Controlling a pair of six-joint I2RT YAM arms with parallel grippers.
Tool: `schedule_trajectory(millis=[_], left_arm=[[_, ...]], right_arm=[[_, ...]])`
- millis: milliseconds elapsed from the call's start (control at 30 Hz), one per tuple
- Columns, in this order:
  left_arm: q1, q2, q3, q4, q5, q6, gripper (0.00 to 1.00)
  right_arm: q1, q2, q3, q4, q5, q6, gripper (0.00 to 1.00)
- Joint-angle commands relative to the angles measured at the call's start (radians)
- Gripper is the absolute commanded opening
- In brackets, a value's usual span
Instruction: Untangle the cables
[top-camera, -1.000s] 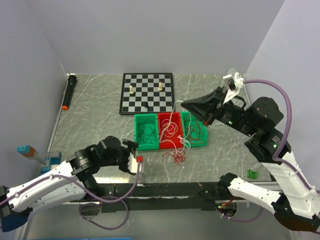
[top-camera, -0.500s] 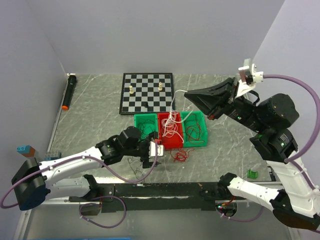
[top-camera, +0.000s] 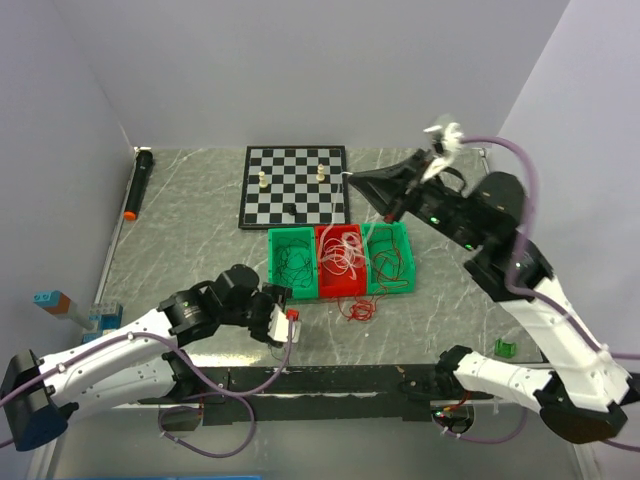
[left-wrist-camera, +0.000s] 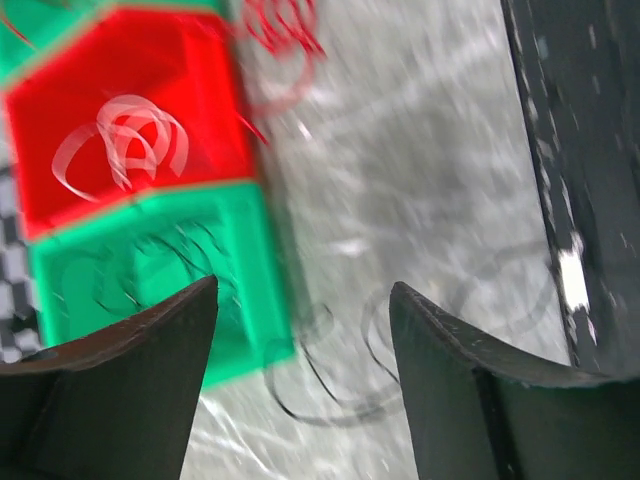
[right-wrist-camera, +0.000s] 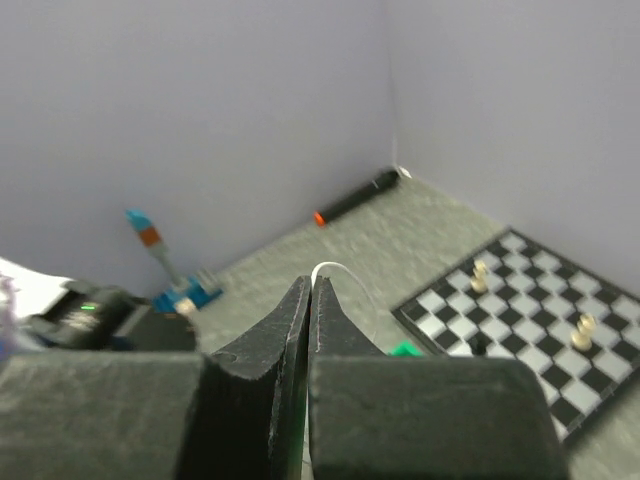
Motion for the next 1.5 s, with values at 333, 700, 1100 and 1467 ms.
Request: schedule_trajectory(millis=[333, 700, 1100, 1467], left_arm=[[0.015, -0.107, -0.029, -0.115, -0.113, 0.070, 0.79], [0.081, -0.121, 0.111, -0.156, -0.156, 0.123, 0.91], [0.134, -0.135, 0.154, -0.142, -0.147, 0.120, 0.97], [0.147, -0.138, 0.114, -0.083, -0.190, 0.082, 0.97]], right_arm=[[-0.014, 0.097, -0.121, 0.109, 0.122, -0.024, 0.00], [-0.053, 0.143, -0.280, 0.181, 0.154, 0.026, 0.00], [-0.066, 0.165, -0.386, 0.211, 0.226, 0.064, 0.00], [-0.085, 0.145, -0.377, 0.110, 0.338, 0.061, 0.00]])
